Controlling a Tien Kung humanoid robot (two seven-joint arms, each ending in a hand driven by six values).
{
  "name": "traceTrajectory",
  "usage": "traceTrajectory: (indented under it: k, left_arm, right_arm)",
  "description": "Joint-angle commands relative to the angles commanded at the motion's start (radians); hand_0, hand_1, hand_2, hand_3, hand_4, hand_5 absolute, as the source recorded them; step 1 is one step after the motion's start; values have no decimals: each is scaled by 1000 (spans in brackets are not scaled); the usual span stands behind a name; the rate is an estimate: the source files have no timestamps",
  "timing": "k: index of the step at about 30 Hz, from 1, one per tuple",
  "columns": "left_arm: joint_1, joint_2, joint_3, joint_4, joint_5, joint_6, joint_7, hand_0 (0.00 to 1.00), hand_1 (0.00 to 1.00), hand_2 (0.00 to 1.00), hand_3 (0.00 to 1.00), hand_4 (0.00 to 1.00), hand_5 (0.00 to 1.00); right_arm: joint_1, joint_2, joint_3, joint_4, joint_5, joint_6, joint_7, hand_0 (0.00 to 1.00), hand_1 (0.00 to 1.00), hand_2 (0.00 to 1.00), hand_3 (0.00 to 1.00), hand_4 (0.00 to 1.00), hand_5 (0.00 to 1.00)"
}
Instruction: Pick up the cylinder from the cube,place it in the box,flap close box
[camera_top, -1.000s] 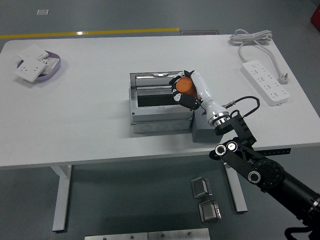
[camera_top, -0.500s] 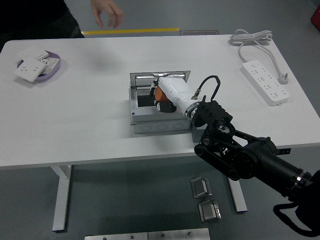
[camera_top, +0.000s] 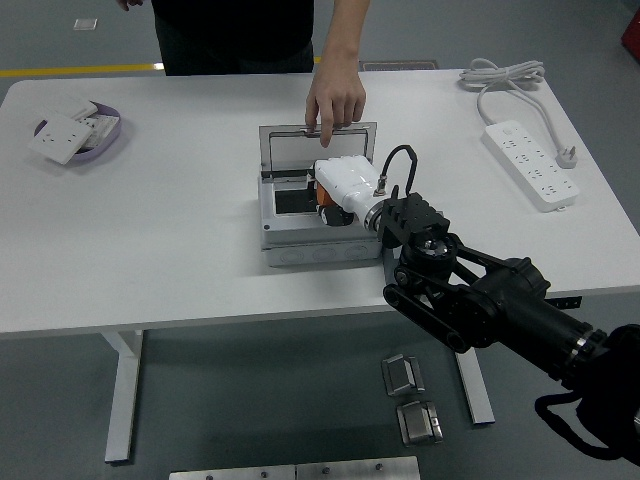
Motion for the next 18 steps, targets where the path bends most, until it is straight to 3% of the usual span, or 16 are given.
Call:
traceTrajectory:
  k: [1, 2, 7, 8, 13, 14, 18]
  left_arm:
    - [-1, 0, 1, 0, 0, 0, 0, 600, 622, 603, 614, 666, 300]
    - [-1, 0, 1, 0, 0, 0, -1, 600, 623, 603, 614, 667, 301]
    - [-4, 1, 4, 0, -1, -1, -2, 600, 623, 603, 614, 667, 301]
    - [-4, 2, 5, 0, 0, -1, -2, 599, 623, 603, 611, 668, 300]
    - [-5, 2, 5, 0, 1, -1, -2, 599, 623, 603, 611, 668, 300]
    - [-5, 2, 5, 0, 1, -1, -2, 599, 623, 603, 613, 667, 301]
    - [-4, 2, 5, 0, 1, -1, -2, 599, 623, 603, 613, 667, 301]
  right_arm:
    - [1, 2, 1, -2, 0, 1, 3, 325, 408, 397, 362, 50, 2]
    - [2, 4, 2, -3, 1, 1, 5, 539, 506, 496, 493, 340, 2]
    - [4, 9, 7, -11, -3, 5, 11, 539, 506, 496, 493, 340, 2]
    - [4, 10, 8, -13, -4, 5, 12, 703, 662, 640, 673, 560, 207]
    - [4, 13, 14, -18, -11, 7, 16, 703, 662, 640, 673, 560, 207]
    - [3, 13, 15, -18, -12, 8, 17, 761, 684, 677, 708, 708, 275]
    - [2, 15, 17, -19, -14, 6, 18, 761, 684, 677, 708, 708, 275]
